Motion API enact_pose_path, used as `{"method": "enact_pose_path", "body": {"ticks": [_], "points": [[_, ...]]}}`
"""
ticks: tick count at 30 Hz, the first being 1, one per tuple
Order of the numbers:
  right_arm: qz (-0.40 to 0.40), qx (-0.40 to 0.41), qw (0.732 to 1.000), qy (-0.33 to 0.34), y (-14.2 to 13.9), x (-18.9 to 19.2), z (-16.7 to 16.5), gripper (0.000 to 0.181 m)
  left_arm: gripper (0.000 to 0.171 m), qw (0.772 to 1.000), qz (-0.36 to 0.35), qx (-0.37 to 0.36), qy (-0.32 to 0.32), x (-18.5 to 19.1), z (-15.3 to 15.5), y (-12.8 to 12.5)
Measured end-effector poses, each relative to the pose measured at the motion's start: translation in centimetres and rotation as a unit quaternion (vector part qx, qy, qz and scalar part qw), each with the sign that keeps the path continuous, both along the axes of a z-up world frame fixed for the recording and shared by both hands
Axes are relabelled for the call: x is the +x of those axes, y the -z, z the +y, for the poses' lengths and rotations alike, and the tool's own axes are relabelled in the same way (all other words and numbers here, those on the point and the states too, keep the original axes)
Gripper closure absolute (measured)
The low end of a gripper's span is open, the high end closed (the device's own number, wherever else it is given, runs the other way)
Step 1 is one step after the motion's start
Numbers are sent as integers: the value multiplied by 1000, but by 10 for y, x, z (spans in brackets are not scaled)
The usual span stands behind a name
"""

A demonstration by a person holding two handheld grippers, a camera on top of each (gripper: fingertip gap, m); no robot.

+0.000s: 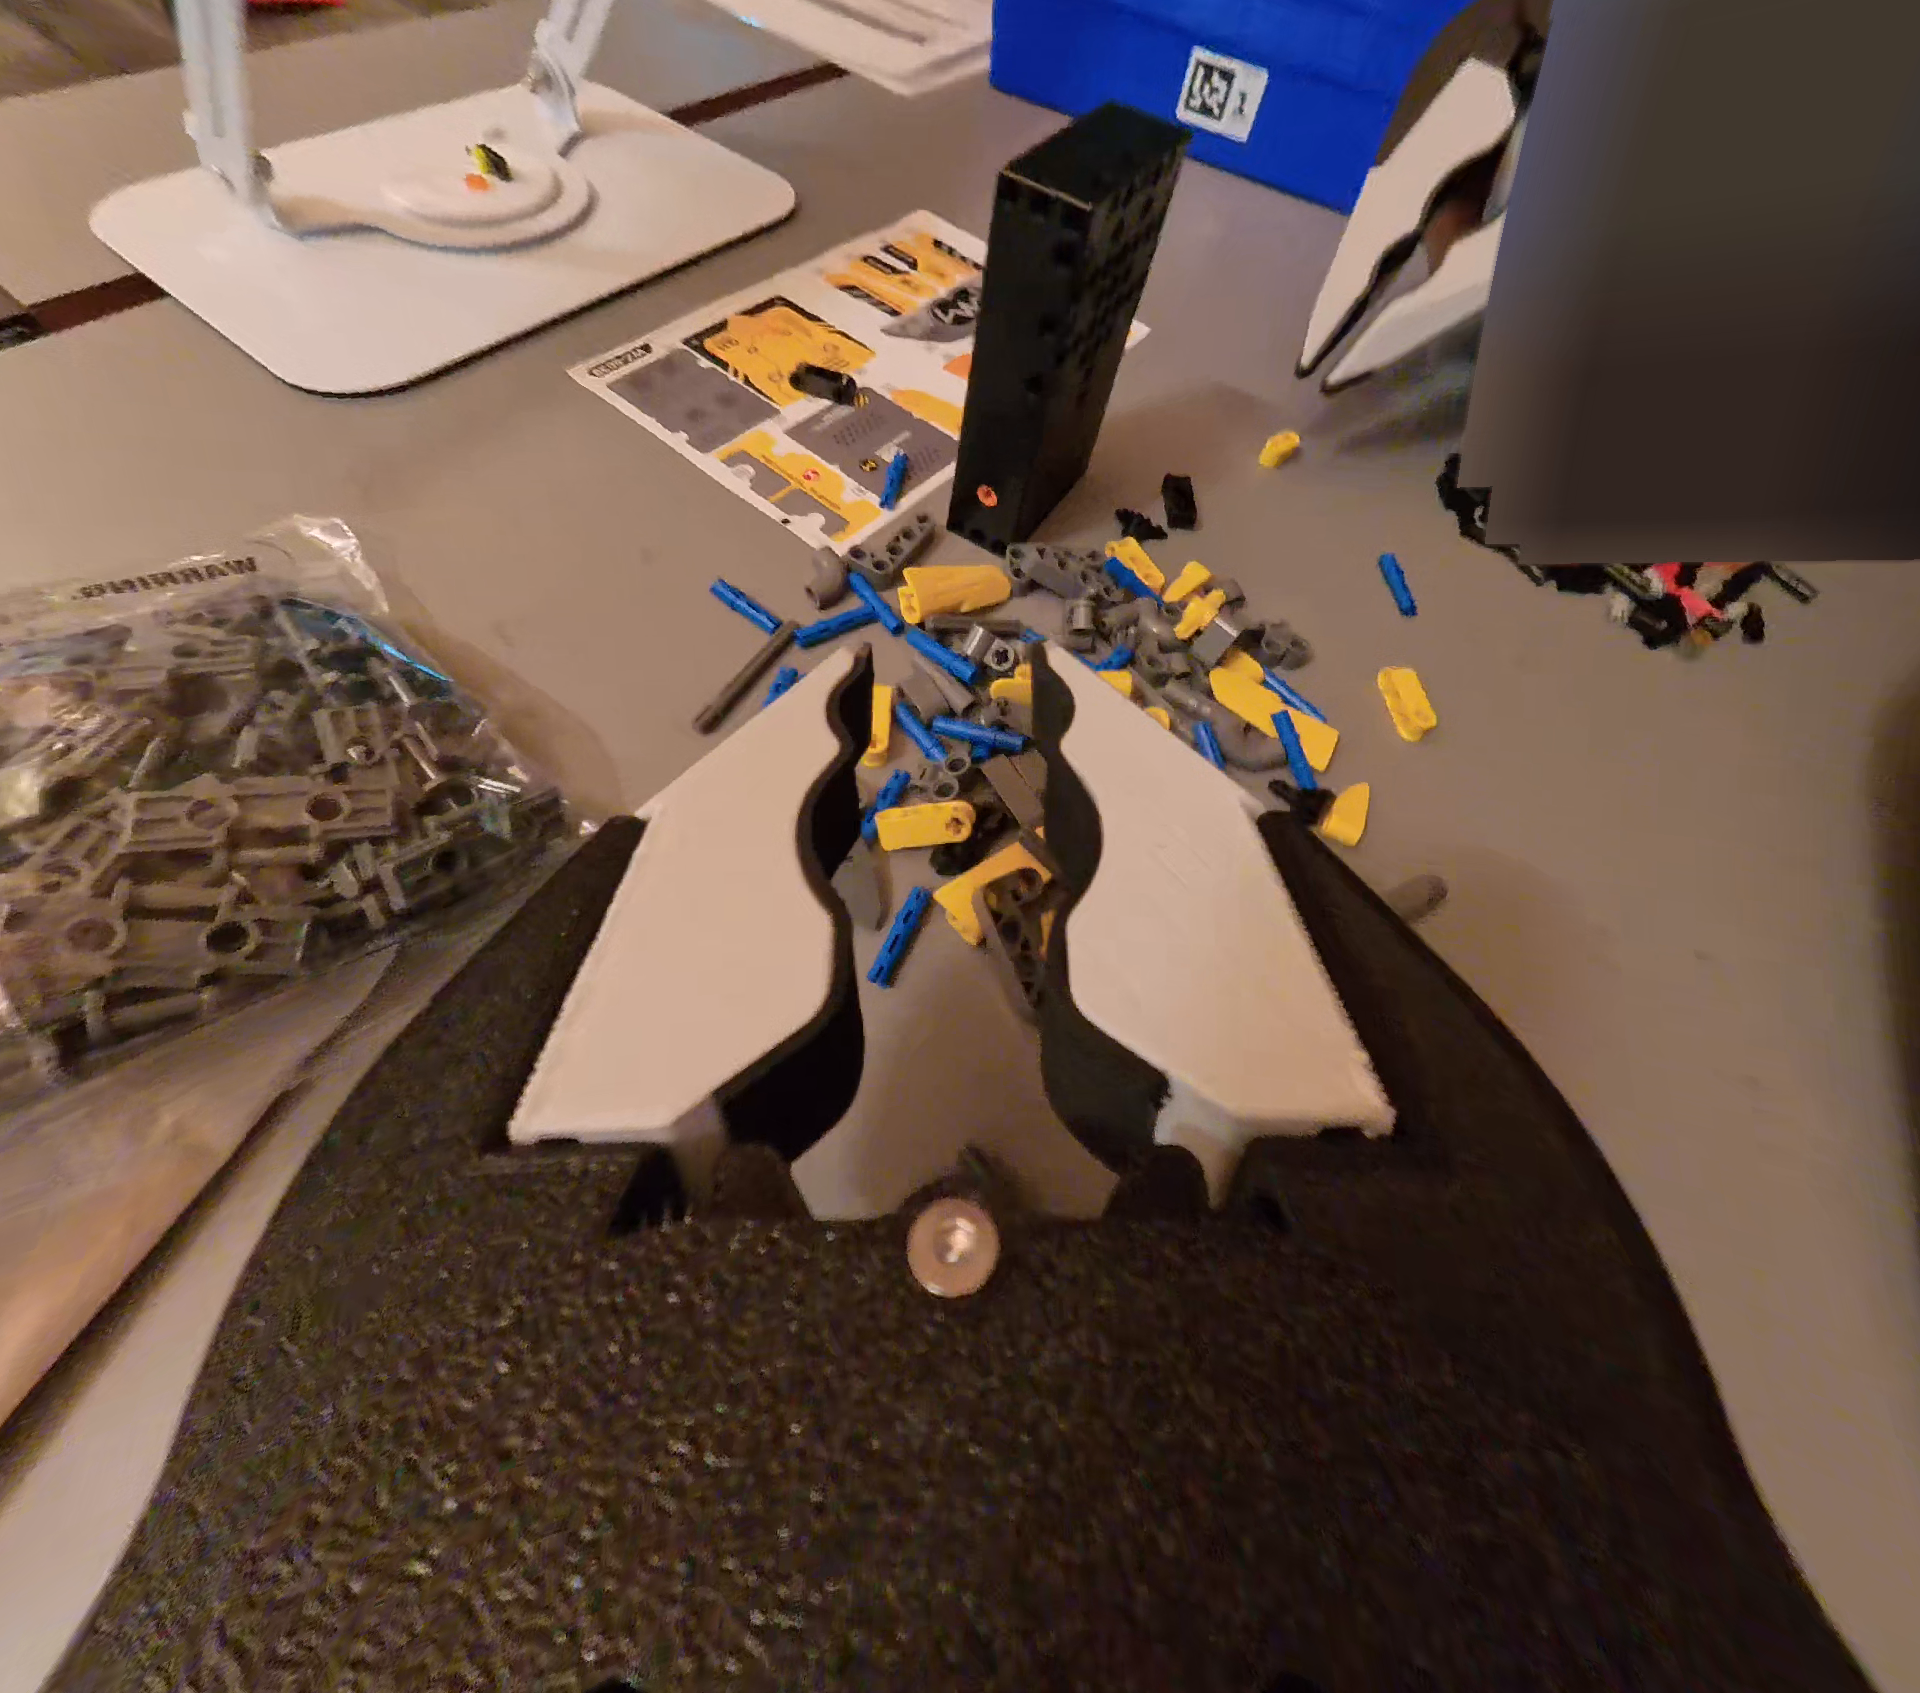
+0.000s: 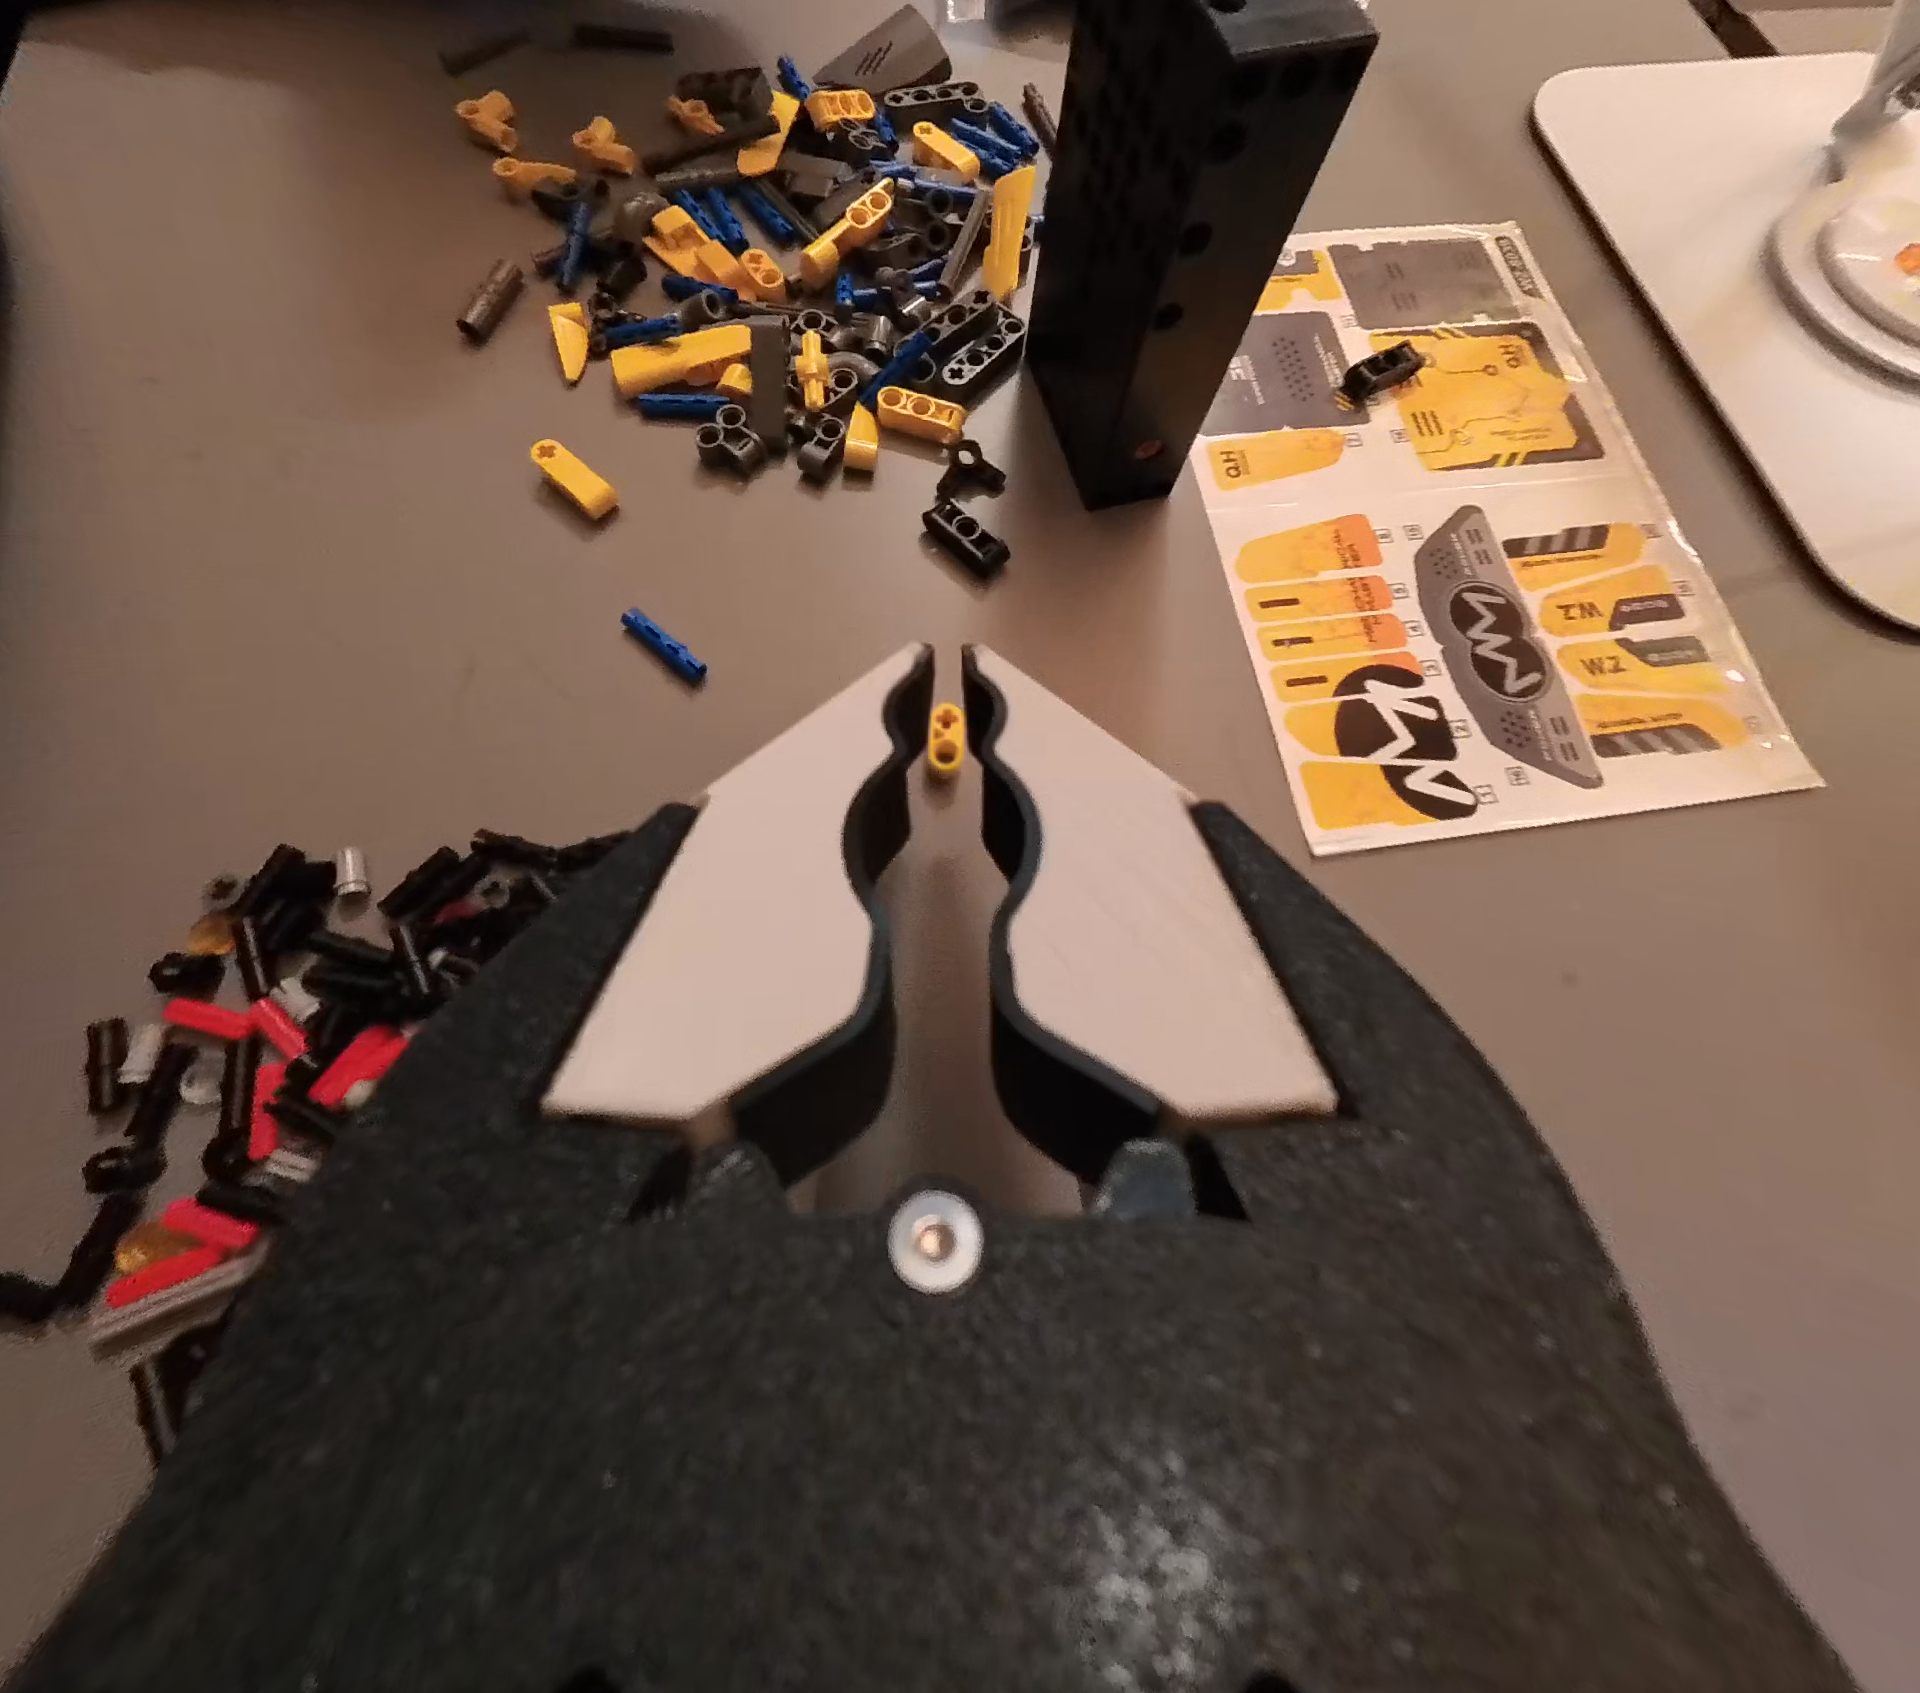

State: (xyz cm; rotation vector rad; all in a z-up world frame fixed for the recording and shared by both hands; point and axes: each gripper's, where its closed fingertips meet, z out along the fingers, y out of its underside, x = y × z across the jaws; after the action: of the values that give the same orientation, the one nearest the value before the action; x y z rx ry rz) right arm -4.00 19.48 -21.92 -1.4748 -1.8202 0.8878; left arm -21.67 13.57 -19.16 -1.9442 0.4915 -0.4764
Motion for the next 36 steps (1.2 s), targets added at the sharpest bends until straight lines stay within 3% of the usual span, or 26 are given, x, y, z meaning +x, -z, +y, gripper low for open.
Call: {"method": "enact_pose_path", "body": {"ticks": [5,11,18,22,25,36], "points": [[2,5,1000,-10,2,2,-1,171,158,999,10,-3,31,11,-5,2],[-3,22,1000,-15,8,0,-4,171,152,999,-24,-4,32,11,-5,-3],[23,4,1000,-6,4,-3,-1,165,149,999,-10,-6,38,15,-6,1],[23,0,999,-22,7,-3,-5,177,148,999,-4,0,37,15,-6,0],[28,-4,999,-24,6,-3,-6,171,148,999,-5,2,41,17,-7,-1],[6,9,1000,-24,14,-4,-7,175,150,996,-30,-21,86,31,-18,-2]]}}
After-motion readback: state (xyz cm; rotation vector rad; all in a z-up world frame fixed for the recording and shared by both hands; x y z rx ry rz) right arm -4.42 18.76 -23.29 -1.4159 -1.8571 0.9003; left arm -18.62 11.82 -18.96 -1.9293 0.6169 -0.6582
